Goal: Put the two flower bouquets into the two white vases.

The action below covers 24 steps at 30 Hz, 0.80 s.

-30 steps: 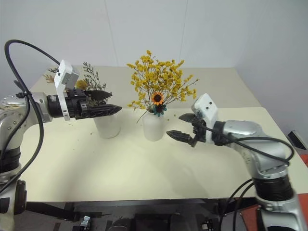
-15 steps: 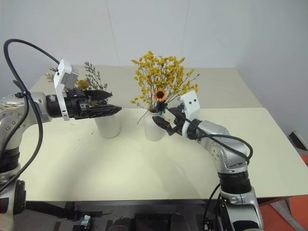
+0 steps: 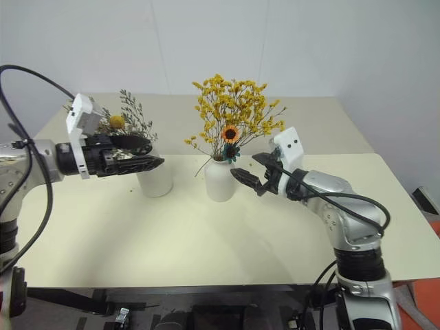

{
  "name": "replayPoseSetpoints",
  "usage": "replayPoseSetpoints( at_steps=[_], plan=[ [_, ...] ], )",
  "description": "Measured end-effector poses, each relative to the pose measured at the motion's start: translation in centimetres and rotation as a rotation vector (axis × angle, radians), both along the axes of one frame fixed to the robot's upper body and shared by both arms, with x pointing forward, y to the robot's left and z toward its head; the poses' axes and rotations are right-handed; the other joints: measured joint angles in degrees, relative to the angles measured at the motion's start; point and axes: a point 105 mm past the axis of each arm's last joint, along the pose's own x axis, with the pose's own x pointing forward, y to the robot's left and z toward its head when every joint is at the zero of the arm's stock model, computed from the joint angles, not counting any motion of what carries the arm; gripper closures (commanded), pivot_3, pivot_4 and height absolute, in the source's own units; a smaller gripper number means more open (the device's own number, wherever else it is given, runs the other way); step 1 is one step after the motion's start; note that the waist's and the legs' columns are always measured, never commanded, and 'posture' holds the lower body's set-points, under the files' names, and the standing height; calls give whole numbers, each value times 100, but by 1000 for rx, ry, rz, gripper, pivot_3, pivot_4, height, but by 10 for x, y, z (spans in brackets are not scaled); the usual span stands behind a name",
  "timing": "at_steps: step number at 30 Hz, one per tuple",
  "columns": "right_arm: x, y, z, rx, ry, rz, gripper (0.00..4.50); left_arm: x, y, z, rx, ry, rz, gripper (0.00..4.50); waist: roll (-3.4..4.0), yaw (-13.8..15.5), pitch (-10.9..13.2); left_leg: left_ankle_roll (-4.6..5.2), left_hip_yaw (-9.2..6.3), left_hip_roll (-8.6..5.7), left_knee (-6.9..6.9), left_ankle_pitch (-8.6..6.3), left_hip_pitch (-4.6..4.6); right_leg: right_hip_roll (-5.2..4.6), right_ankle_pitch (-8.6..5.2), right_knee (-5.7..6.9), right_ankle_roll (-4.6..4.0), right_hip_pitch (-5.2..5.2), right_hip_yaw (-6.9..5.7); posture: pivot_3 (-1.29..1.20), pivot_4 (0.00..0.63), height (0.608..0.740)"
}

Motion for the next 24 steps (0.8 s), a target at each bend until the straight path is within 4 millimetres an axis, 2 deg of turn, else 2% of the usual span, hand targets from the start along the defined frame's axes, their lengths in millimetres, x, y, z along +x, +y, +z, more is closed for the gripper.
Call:
replayPoseSetpoints(
  at_steps=[5, 10, 13, 24],
  plan=[
    [-15, -20, 0, -74, 20, 29, 26, -17, 19, -10, 4, -3, 25, 0, 0, -15, 0, 0, 4, 3, -1, 0, 5, 1, -8, -1, 11, 2, 2, 0, 150, 740],
    [-21, -38, 2, -122, 29, 18, 26, -33, 38, -4, -17, -55, 66, 0, -1, 14, 0, 0, 5, 4, -1, 0, 5, 0, -11, -5, 10, 4, 1, 0, 150, 740],
    [-23, -39, 4, -126, 32, 32, 26, -38, 43, -3, -15, -65, 79, 0, 0, 21, 0, 0, 5, 4, -1, 0, 6, 1, -11, -5, 10, 5, 1, 0, 150, 740],
    [-24, -34, 1, -107, 44, 50, 26, -44, 39, -1, -34, -72, 61, 0, -1, 84, 0, 0, 6, 5, -1, 0, 6, 1, -11, -6, 10, 6, 1, 0, 150, 740]
  ],
)
